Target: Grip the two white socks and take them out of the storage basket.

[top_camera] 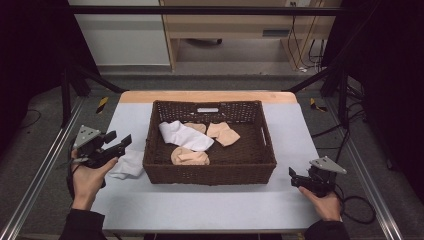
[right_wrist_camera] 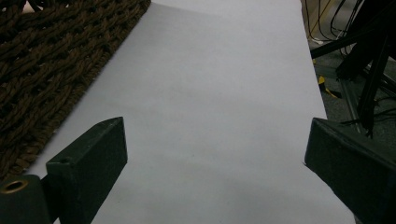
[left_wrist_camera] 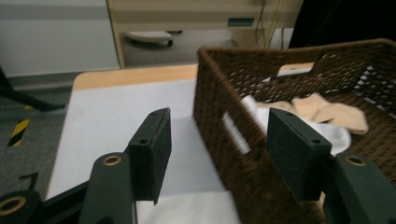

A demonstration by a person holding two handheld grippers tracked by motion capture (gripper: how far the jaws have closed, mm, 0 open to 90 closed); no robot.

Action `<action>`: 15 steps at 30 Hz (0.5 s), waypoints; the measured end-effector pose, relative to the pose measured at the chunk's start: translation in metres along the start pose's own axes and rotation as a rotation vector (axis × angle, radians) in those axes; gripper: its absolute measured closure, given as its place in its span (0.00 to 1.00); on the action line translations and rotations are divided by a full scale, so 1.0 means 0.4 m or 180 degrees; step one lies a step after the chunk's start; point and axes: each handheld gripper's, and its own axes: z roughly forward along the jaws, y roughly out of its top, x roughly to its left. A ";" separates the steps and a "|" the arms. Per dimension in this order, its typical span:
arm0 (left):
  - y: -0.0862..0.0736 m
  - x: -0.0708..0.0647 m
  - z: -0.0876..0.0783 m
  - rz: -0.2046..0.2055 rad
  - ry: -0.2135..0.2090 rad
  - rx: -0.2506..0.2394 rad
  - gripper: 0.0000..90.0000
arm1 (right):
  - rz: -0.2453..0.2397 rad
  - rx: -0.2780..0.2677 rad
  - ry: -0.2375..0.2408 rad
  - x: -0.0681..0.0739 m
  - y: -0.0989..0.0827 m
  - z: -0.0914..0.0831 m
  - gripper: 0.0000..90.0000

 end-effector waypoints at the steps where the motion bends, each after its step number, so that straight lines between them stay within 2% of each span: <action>1: 0.007 -0.012 0.004 -0.0033 -0.0041 -0.0030 0.45 | 0.0007 -0.0006 -0.0002 -0.001 0.000 0.000 0.07; 4: 0.031 -0.045 0.023 -0.0009 -0.0084 -0.0067 0.45 | 0.0030 -0.0027 -0.0004 -0.002 0.001 -0.002 0.07; 10: 0.094 -0.117 0.068 0.0153 -0.0119 -0.0098 0.45 | 0.0031 -0.0026 -0.0006 -0.002 0.001 -0.001 0.07; 15: 0.142 -0.172 0.128 0.0208 -0.0109 -0.0155 0.44 | 0.0033 -0.0019 0.0000 -0.002 0.001 0.000 0.07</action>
